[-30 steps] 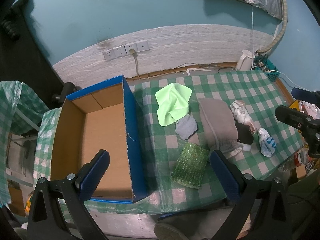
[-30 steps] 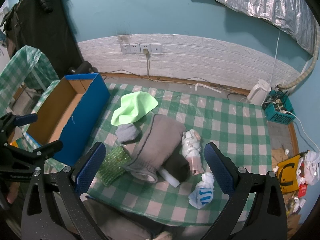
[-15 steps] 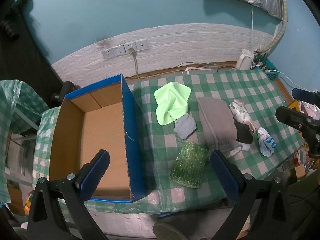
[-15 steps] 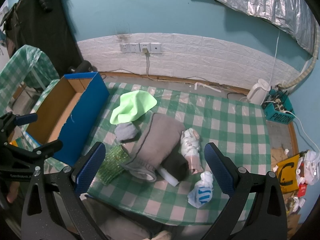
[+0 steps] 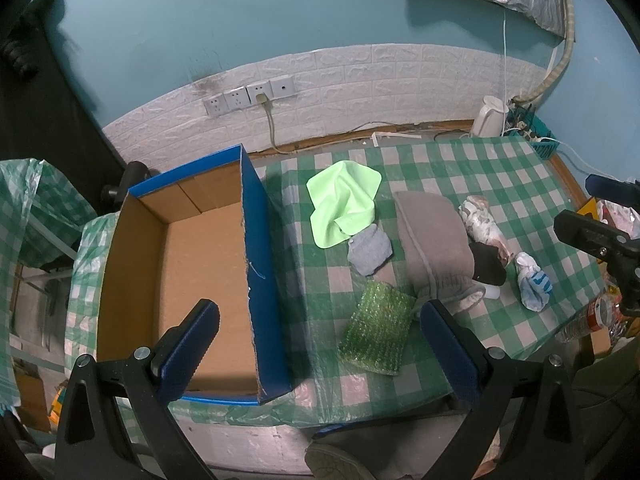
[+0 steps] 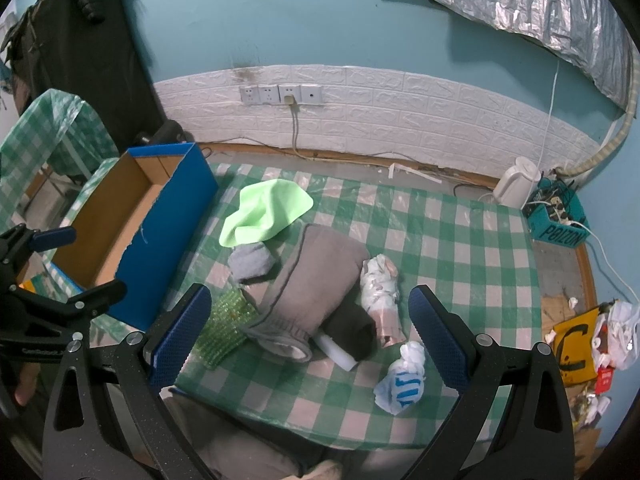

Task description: Organize soft objects

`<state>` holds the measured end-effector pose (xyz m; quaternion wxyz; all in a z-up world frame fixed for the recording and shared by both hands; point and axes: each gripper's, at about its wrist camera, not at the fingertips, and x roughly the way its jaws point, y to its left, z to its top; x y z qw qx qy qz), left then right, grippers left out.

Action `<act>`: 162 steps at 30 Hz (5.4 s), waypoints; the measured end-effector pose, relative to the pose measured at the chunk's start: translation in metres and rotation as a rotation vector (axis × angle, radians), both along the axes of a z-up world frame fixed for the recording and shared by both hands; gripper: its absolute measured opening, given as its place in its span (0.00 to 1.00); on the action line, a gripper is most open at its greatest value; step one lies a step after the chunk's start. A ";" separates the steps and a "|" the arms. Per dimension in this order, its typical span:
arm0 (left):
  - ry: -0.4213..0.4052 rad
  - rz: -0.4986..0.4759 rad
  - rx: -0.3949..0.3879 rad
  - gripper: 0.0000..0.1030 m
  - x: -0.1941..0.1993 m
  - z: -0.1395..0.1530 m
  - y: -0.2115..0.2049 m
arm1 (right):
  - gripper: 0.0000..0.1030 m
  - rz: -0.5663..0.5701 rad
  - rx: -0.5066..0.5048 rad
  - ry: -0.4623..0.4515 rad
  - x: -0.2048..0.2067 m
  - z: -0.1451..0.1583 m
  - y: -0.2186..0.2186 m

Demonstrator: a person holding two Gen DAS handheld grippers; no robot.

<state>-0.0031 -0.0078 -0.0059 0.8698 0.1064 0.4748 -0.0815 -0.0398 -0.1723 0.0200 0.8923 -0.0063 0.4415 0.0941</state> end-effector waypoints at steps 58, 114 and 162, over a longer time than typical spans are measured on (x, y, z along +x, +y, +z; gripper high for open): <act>0.348 -0.066 0.090 0.99 0.031 -0.129 -0.057 | 0.95 -0.254 -0.030 0.359 0.016 -0.133 -0.108; 0.347 -0.124 0.124 0.17 0.039 -0.153 -0.066 | 0.46 -0.079 -0.035 0.390 0.015 -0.138 -0.079; 0.031 -0.017 0.005 0.17 -0.012 -0.008 0.027 | 0.47 0.134 0.027 0.165 0.035 -0.026 0.035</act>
